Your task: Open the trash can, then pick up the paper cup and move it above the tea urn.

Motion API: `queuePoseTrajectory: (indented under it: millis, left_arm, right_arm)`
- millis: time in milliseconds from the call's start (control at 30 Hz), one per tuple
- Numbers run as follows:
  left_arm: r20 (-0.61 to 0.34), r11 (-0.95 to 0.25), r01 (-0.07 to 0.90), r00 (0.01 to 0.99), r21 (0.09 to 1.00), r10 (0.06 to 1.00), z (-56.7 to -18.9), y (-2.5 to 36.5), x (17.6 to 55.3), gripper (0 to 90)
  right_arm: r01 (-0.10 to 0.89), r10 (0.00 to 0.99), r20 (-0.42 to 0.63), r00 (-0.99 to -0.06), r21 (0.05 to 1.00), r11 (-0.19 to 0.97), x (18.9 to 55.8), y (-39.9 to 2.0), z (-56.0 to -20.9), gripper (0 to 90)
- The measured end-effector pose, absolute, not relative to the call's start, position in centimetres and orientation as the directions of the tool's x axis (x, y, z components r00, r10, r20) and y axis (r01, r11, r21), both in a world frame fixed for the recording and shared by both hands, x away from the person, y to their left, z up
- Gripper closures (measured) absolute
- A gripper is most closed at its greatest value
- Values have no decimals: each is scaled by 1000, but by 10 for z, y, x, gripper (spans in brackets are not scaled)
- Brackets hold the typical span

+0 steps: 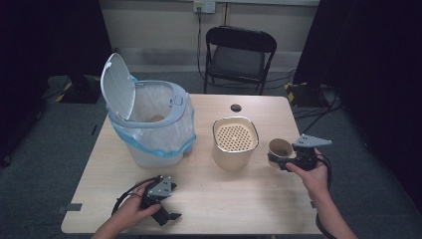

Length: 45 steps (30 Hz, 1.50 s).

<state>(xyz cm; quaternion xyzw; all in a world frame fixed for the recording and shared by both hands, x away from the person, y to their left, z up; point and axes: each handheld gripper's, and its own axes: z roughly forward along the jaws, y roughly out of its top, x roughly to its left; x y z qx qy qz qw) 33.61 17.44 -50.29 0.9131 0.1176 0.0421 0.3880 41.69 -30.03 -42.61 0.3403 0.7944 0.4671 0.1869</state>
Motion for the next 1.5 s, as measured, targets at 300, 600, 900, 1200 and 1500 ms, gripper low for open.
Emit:
queuePoseTrajectory:
  millis: [300,600,900,1200,1500]
  left_arm:
    - [-13,-672,182,969,718,248,-503,174,336,0]
    - [-13,-671,182,969,718,248,-503,174,336,0]
    - [-13,-671,181,969,719,248,-503,174,336,0]
    - [-13,-671,182,969,718,248,-503,174,336,0]
    - [-12,-672,182,969,718,249,-503,174,336,0]
  right_arm:
    - [370,728,15,-685,869,329,431,-299,-420,273]
    - [365,732,9,-681,871,328,442,-301,-411,273]
    - [354,725,-13,-689,867,352,456,-297,-402,274]
    - [337,729,-43,-683,867,366,471,-290,-398,275]
    - [306,727,-82,-682,871,385,492,-287,-396,275]
